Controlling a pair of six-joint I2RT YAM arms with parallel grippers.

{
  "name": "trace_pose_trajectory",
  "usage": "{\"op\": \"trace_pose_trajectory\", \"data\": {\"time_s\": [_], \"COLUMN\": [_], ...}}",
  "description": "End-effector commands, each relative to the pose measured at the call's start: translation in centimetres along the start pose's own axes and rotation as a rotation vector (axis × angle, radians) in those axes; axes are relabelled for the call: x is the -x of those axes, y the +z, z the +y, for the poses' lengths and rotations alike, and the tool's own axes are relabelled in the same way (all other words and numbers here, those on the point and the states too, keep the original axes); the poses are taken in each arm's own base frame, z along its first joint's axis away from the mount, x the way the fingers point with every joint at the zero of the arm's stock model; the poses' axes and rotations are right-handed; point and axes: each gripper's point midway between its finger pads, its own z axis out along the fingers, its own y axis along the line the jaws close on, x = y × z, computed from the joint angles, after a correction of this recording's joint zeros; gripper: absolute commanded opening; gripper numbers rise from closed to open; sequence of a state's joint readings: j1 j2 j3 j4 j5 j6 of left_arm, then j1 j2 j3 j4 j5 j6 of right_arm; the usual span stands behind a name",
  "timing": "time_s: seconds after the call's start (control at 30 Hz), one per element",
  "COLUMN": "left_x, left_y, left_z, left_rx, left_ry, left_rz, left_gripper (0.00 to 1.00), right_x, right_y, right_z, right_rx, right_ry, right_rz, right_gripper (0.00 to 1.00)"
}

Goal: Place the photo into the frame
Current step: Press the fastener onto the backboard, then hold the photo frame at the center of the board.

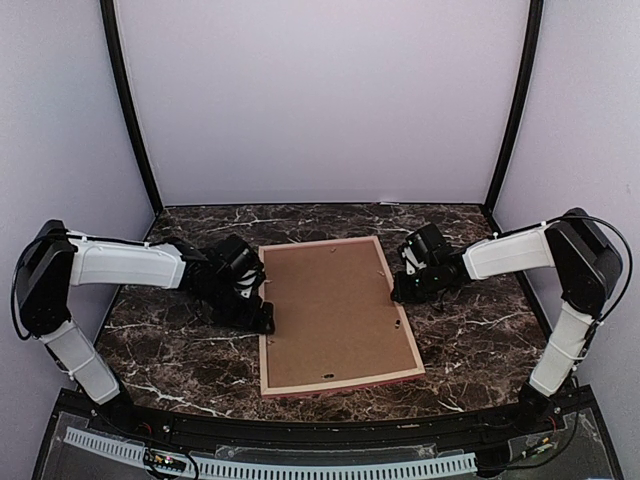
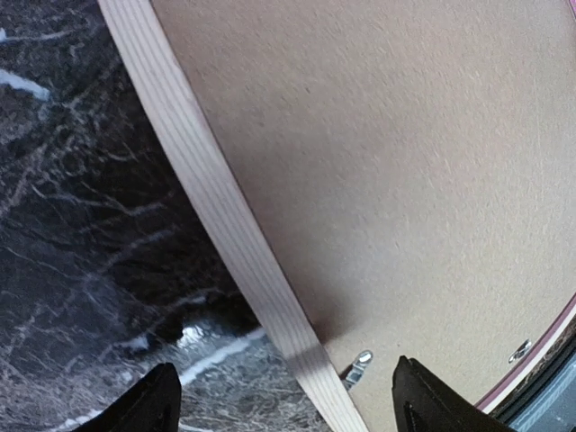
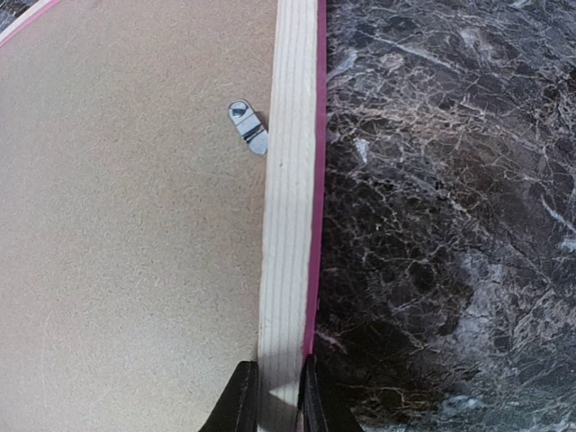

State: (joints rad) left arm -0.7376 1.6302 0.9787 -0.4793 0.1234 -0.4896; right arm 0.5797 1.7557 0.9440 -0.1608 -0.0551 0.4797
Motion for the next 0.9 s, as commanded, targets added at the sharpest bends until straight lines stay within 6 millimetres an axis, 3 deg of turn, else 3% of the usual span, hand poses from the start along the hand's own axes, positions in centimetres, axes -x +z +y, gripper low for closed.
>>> {"op": "trace_pose_trajectory", "data": {"time_s": [0.0, 0.3, 0.5, 0.67, 0.87], "left_x": [2.6, 5.7, 6.0, 6.2, 5.9], "left_y": [-0.4, 1.4, 2.6, 2.8, 2.8], "left_z": [0.4, 1.8, 1.7, 1.9, 2.5], "left_rx": [-0.037, 0.014, 0.012, 0.025, 0.055], "left_ry": [-0.026, -0.04, -0.038, -0.033, -0.032], "left_rz": [-0.057, -0.06, -0.044, -0.045, -0.037], "left_gripper": [0.83, 0.68, 0.55, 0.38, 0.29], "right_x": [-2.7, -2.5, -2.1, -1.8, -2.7], "right_y": [0.1, -0.7, -1.9, -3.0, -4.2], "right_z": [0.3, 0.5, 0.4, 0.6, 1.1], "right_rx": [0.017, 0.017, 0.01, 0.012, 0.021], "right_ry": [-0.009, -0.008, -0.01, -0.01, -0.034], "right_rz": [0.095, 0.077, 0.055, 0.035, 0.049], "right_gripper": [0.19, 0.3, 0.35, 0.47, 0.56]}}
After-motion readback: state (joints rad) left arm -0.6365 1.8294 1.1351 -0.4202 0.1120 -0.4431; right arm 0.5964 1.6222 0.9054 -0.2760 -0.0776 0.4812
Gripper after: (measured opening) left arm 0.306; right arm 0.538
